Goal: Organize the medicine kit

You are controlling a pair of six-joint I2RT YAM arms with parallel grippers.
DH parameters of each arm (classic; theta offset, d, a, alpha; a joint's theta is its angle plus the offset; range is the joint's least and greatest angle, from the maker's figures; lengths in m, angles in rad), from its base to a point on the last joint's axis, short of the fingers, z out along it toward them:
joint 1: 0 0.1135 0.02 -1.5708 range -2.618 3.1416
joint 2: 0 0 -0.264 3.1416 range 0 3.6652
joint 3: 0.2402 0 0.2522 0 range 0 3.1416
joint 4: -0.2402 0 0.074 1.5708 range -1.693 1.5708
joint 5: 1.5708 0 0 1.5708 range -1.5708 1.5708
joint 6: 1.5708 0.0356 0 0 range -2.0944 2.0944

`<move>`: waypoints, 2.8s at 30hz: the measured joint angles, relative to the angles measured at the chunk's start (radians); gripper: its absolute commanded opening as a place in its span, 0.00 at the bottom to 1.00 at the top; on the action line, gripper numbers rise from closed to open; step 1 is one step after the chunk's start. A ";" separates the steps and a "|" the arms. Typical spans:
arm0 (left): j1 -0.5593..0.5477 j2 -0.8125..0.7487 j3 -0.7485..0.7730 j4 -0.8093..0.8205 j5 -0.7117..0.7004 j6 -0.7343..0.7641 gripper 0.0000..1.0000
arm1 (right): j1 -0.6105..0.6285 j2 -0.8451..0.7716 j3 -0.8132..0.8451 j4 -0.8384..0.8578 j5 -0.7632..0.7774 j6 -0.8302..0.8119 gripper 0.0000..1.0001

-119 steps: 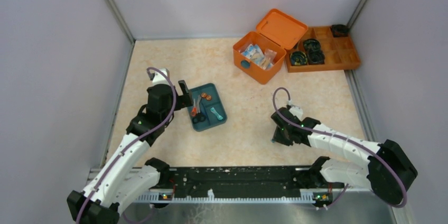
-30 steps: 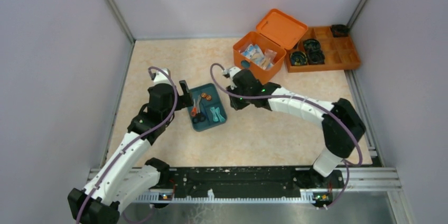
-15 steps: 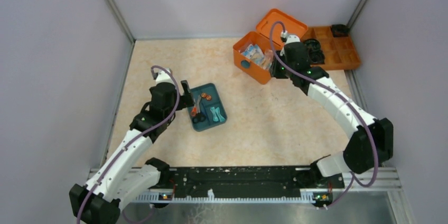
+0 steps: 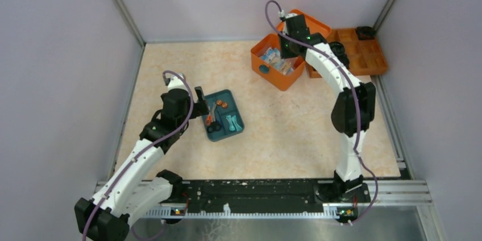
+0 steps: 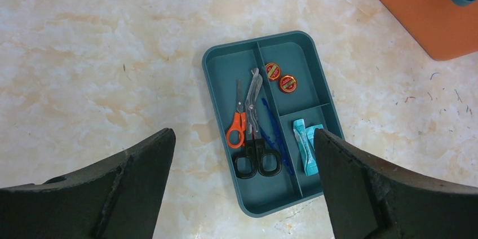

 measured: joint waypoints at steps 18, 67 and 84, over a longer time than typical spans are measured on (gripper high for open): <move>0.001 0.019 0.000 0.007 0.012 0.001 0.99 | -0.031 0.209 0.171 -0.324 -0.081 -0.092 0.00; 0.029 -0.104 -0.003 -0.006 -0.058 -0.052 0.99 | 0.414 -0.360 -0.335 -0.040 -0.158 0.278 0.13; 0.031 -0.240 -0.005 -0.093 -0.133 -0.045 0.99 | 0.565 0.102 -0.261 0.108 -0.171 0.381 0.22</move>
